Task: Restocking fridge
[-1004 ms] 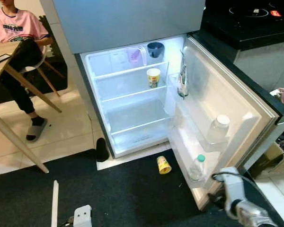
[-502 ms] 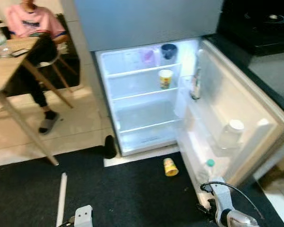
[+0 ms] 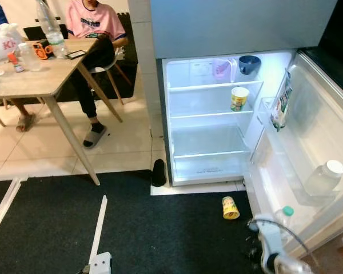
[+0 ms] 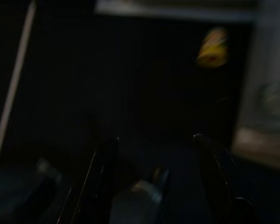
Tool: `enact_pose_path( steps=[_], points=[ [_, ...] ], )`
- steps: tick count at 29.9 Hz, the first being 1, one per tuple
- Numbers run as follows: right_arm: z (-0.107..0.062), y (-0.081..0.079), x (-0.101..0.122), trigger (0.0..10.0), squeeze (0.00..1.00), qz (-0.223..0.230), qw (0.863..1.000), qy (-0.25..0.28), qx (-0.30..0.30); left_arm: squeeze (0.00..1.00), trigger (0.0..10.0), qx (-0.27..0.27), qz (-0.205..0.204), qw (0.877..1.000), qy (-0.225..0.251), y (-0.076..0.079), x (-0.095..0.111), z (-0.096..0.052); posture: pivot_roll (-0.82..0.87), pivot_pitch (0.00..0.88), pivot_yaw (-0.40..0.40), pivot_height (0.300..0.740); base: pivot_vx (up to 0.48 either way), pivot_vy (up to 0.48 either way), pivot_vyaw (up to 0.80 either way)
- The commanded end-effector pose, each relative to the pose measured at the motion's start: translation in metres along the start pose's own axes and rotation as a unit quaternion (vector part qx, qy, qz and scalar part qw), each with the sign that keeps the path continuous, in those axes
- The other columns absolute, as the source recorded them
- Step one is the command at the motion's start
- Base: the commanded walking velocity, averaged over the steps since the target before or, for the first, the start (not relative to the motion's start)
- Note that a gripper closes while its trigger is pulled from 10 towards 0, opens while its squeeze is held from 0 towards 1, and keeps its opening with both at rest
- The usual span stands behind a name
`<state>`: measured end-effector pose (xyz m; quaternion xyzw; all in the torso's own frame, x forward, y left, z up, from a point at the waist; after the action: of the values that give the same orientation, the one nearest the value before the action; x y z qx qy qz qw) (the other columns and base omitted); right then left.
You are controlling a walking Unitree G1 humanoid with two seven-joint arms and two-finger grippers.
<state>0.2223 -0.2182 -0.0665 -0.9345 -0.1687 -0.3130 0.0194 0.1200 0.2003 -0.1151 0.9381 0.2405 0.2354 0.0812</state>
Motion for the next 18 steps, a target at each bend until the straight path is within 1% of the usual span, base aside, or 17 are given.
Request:
enact_pose_path(
  steps=[1,4,5,8,11,13,18],
  points=[
    [0.000,0.000,0.000,10.0,0.00,0.009,1.000,-0.001,-0.006,0.00,10.0,0.000,0.005,1.000,-0.008,0.000,-0.004,0.000,0.00,0.000,0.024,0.740,0.000,0.000,0.00],
    [0.004,0.000,0.029,10.0,0.00,-0.003,0.999,0.031,-0.002,0.00,10.0,0.003,0.006,1.000,-0.009,-0.004,-0.005,-0.002,0.01,0.000,0.030,0.740,0.000,0.000,0.00],
    [0.004,0.000,0.029,10.0,0.00,-0.003,0.999,0.031,-0.002,0.00,10.0,0.003,0.006,1.000,-0.009,-0.004,-0.005,-0.002,0.01,0.000,0.030,0.740,0.000,0.000,0.00],
    [0.006,0.000,0.048,10.0,0.00,-0.003,0.999,0.054,-0.004,0.00,10.0,0.005,0.008,1.000,-0.011,-0.007,-0.007,-0.003,0.01,0.000,0.032,0.740,0.000,0.000,0.00],
    [0.007,-0.001,0.053,10.0,0.00,-0.005,0.998,0.060,-0.004,0.00,10.0,0.006,0.008,1.000,-0.011,-0.008,-0.006,-0.003,0.01,0.000,0.032,0.740,0.000,0.000,0.00],
    [0.008,-0.001,0.066,10.0,0.00,-0.004,0.997,0.075,-0.006,0.00,10.0,0.005,0.007,1.000,-0.009,-0.008,-0.005,-0.003,0.01,0.000,0.031,0.740,0.000,0.000,0.00],
    [0.008,-0.003,0.070,10.0,0.00,-0.005,0.997,0.077,-0.001,0.00,10.0,0.003,0.009,1.000,-0.009,-0.006,-0.004,-0.002,0.01,0.000,0.032,0.740,0.000,0.000,0.00]
  ],
)
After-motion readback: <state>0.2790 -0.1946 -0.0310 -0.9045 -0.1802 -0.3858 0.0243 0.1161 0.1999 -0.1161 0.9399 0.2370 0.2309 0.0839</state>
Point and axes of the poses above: a point about 5 cm out from each wrist's last joint towards the gripper, its own z axis pointing out of the wrist towards the gripper, its own x axis along the axis of the wrist's last joint, y = z × x, the point moved 1 cm from there along z, pointing out of the wrist towards the gripper, and after that the axes turned 12 degrees about -z, right-handed, at the moved point
